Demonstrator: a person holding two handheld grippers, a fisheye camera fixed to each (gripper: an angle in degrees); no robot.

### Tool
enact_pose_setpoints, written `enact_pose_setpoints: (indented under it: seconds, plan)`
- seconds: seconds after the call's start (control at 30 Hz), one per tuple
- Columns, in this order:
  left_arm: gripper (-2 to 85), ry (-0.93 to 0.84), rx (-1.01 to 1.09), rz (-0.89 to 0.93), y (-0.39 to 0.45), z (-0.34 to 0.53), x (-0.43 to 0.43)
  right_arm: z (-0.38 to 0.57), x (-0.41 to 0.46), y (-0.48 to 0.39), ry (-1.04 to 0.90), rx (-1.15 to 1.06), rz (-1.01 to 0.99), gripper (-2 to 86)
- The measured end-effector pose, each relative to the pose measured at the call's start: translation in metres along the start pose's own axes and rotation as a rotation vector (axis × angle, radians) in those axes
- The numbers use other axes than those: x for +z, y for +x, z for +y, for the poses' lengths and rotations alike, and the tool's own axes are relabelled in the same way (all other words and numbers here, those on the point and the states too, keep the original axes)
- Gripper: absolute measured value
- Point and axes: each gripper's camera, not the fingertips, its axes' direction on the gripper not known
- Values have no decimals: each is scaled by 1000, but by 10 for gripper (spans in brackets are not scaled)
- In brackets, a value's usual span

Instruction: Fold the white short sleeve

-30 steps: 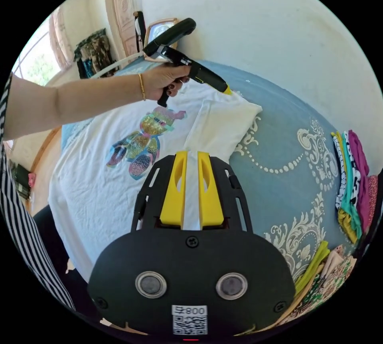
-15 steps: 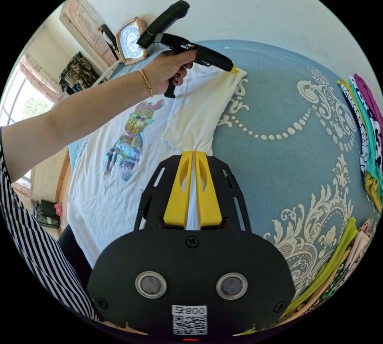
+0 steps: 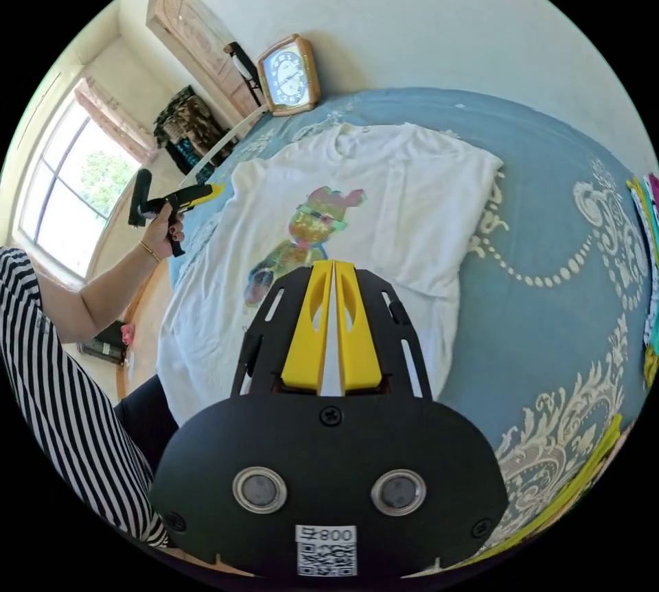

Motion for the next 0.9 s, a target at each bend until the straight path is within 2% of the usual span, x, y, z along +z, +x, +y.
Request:
enact_pose_setpoints:
  seconds: [0.13, 0.23, 0.27, 0.37, 0.43, 0.5, 0.57, 0.7, 0.83, 0.9]
  plan:
    - [92, -13, -196, 60, -58, 12, -16, -49, 49, -29, -56, -112, -86, 33]
    - [86, -44, -208, 47, -68, 10, -12, -84, 85, -53, -89, -200, -112, 52]
    - [76, -7, -198, 50, -67, 11, -15, -91, 92, -58, -97, -214, -110, 54]
    - [32, -51, -170, 22, -63, 9, -19, -124, 133, -77, -130, -274, -128, 66]
    - [21, -12, -159, 58, -58, 14, -29, -152, 162, -92, -152, -332, -159, 71]
    - [14, 93, -98, 183, -42, 22, -51, -173, 179, -103, -155, -370, -144, 74]
    - [11, 126, 18, 201, -16, 28, -64, -191, 192, -110, -151, -400, -126, 75]
    - [7, 89, 240, 105, 33, 52, -69, -216, 222, -109, -153, -418, -132, 78]
    - [7, 25, 359, 26, 64, 70, -59, -225, 257, -120, -190, -498, -71, 82]
    - [7, -11, 447, -73, 87, 82, -48, -228, 277, -127, -218, -532, -38, 82]
